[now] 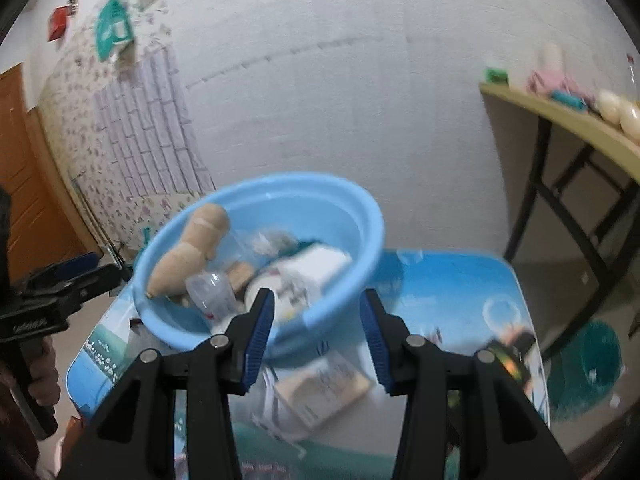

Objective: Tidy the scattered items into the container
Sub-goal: 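Grasp the clear box of white bands with the left tool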

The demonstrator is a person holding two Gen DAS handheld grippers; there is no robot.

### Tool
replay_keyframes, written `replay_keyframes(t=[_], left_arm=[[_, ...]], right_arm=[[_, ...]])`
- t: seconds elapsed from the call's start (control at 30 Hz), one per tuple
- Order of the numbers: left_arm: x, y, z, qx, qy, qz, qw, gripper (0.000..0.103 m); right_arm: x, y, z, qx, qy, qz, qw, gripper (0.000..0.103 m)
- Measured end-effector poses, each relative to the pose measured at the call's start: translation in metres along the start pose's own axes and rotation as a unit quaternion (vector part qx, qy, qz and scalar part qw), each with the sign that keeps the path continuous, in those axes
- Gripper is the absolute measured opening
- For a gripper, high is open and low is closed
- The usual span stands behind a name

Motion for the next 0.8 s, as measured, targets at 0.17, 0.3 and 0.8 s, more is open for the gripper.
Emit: replay_keyframes(t=[0.17,0.3,0.8], left_arm=[[0.005,-0.02,0.009,0.002,0.013,0.013,0.9998,0.091],[0.004,-0.036,0.017,0.014,0.019,0.033,0.9992,0.091],[-0.015,-0.065,0.029,0.046,0.027,0.083,0.9952,0.091]], right_arm=[[0.005,-0.019,-0.003,-0.013,-0.004,0.019,1.0,0.044],[0.01,-0.036,-0.006,-0.014,-0.011,0.032,0.999,0.044],[0.008,-0.07,-0.014,-0.016,-0.016,0.076,0.997,0.044]])
Point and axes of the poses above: each gripper's, at about its wrist camera, not at the fingertips, and x roughly against the way its jaws point, z to its left, y to its top, the point moved 2 cm from there along -x, roughly the way its jaws point, and after that the axes turned 2 degrees about y, right-handed, at the moved point
